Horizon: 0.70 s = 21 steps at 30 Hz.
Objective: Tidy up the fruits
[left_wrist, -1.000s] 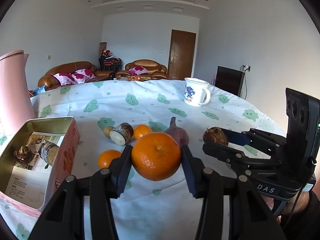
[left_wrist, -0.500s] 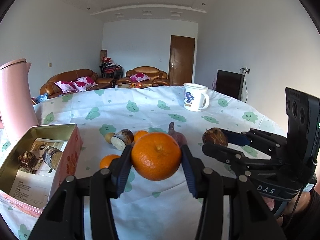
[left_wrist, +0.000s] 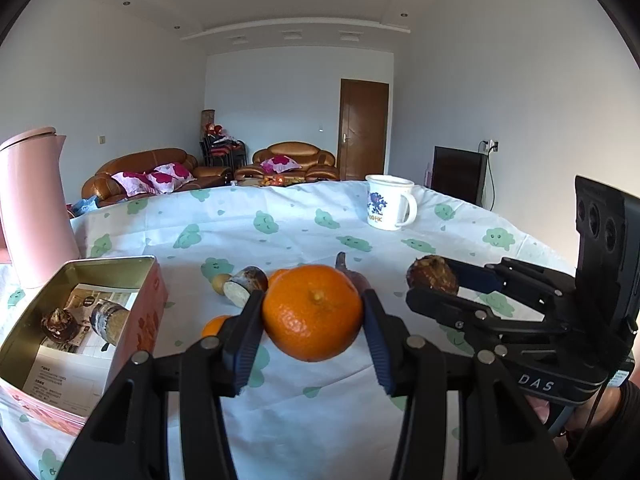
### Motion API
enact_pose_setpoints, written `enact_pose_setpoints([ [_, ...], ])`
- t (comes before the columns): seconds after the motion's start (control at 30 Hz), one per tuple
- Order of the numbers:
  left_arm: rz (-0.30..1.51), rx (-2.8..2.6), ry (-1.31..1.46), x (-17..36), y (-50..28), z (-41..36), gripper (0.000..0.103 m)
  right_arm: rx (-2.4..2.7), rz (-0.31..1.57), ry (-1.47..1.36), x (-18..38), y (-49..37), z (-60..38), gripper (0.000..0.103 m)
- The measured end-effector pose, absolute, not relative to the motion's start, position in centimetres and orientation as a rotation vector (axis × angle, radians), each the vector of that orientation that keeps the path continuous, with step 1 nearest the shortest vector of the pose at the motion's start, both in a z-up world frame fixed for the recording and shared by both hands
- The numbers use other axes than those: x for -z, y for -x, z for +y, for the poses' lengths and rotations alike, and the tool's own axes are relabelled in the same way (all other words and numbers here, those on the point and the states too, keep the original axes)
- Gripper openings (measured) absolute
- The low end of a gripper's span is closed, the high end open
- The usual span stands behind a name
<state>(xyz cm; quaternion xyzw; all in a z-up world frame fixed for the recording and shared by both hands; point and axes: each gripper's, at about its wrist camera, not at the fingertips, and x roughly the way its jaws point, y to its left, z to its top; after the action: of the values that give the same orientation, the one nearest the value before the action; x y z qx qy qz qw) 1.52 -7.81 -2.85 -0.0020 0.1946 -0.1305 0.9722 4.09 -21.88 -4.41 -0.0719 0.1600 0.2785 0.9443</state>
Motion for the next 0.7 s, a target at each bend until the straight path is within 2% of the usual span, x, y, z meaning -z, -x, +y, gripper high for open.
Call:
enact_pose_setpoints([
  [0.7, 0.322, 0.244, -0.022, 2.0, -0.3, -7.9, 0.05, -0.589, 0.263, 0.111, 3.9, -3.2, -22.6, 0.042],
])
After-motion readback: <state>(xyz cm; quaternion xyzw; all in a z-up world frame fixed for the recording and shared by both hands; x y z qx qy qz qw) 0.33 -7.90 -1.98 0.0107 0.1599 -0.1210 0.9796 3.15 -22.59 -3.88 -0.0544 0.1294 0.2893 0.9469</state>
